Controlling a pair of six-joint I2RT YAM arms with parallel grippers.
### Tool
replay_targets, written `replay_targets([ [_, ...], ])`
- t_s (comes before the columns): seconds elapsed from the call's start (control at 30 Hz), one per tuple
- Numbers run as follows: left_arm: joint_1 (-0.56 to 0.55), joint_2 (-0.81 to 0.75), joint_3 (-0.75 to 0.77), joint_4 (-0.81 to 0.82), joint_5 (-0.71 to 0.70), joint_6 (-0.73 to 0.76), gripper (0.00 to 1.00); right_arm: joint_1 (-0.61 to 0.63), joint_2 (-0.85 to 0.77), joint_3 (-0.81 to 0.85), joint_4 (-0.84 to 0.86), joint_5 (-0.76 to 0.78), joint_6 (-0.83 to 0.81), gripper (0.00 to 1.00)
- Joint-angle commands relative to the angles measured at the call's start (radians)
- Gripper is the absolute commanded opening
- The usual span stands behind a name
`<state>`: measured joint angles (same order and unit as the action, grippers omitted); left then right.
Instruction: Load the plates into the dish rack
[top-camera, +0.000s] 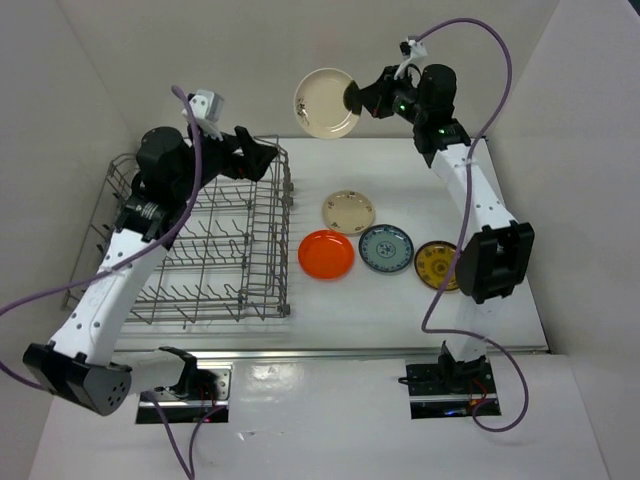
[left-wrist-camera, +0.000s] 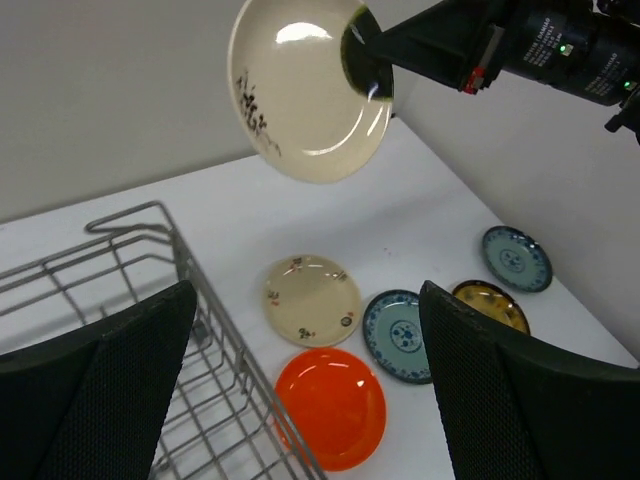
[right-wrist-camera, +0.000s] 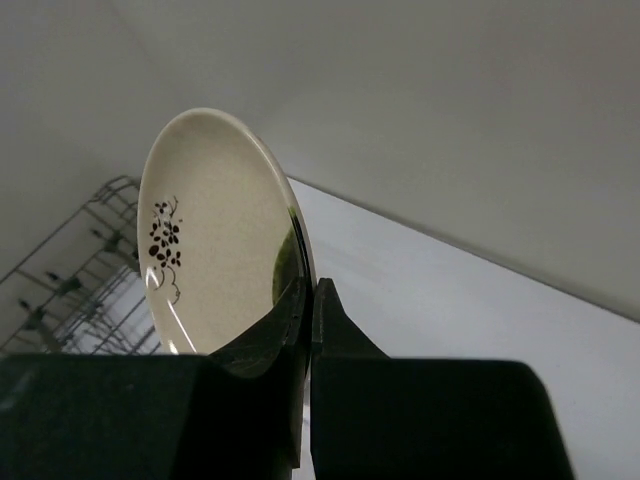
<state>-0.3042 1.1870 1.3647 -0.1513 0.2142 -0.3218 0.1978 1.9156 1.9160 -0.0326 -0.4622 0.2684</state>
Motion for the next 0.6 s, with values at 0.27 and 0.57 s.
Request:
replay_targets([
  [0.27, 0.045, 0.186, 0.128, 0.151, 0.206, -0.060, 0.96, 0.063, -0.265, -0.222, 0.115, -0.302, -0.009, 0.00],
  [0.57, 0.063, 0.229, 0.128, 0.151, 0.338, -0.091, 0.81, 0.095, -0.300, -0.247, 0.146, -0.394, -0.009, 0.00],
])
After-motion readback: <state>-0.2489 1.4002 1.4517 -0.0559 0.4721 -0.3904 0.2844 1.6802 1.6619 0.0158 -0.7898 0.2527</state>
